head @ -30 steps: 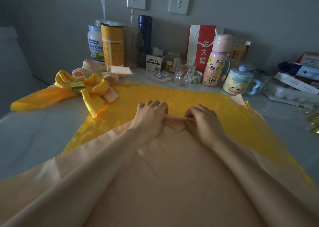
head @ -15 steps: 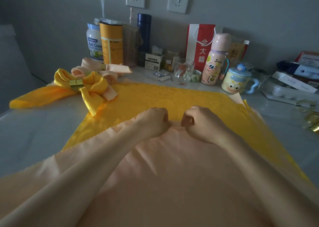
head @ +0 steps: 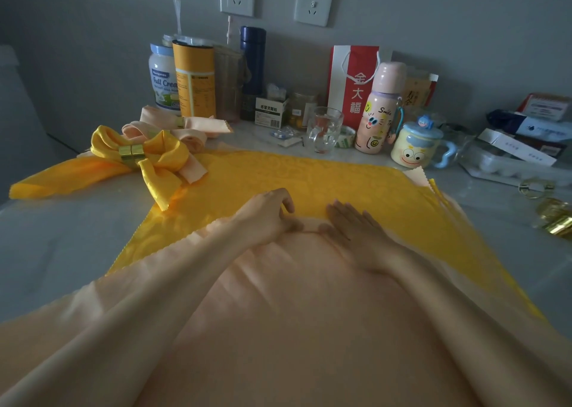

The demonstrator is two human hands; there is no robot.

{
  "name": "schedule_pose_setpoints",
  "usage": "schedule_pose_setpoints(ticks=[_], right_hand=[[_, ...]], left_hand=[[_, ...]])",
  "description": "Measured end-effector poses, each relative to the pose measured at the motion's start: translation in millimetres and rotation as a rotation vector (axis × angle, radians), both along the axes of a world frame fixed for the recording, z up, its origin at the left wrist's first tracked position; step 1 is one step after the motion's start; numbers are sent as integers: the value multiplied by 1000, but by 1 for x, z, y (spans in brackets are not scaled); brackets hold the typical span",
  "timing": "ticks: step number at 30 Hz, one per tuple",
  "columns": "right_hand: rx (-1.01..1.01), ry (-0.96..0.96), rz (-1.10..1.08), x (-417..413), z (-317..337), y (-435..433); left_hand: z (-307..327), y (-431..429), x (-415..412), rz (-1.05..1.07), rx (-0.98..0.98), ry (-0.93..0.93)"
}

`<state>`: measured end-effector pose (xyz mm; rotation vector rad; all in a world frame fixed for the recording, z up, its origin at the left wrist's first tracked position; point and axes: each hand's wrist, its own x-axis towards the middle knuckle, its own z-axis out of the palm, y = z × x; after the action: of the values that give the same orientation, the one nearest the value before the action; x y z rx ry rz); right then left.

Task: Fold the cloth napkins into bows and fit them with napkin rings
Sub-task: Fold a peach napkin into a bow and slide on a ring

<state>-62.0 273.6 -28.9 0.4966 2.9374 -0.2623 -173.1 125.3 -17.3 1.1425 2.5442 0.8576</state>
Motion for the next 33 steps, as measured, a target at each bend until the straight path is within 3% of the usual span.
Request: schedule_pose_setpoints(ticks=[5,9,16,23,26,28,30,33], right_hand=[[-226,373,-54,1,11,-3],[-240,446,-33,3,19,-4],[22,523,107,0,14,-14],[-8,316,163,4,29,-22],[-226,181,95,6,35,-19],[-264,297,48,4,33,-19],[-145,458,53,-1,22,-25],[-113,412,130,-6,-1,-44]], left_hand=[[2,3,-3,-22,-119,165],[1,5,7,3,-61,204],[3,6,18,-11,-16,451],[14,8,22,3,-145,123],[12,7,18,-17,-193,72],[11,6,18,-34,-203,55],[9,6,20,-30,-203,69],[10,6,20,-32,-218,61]])
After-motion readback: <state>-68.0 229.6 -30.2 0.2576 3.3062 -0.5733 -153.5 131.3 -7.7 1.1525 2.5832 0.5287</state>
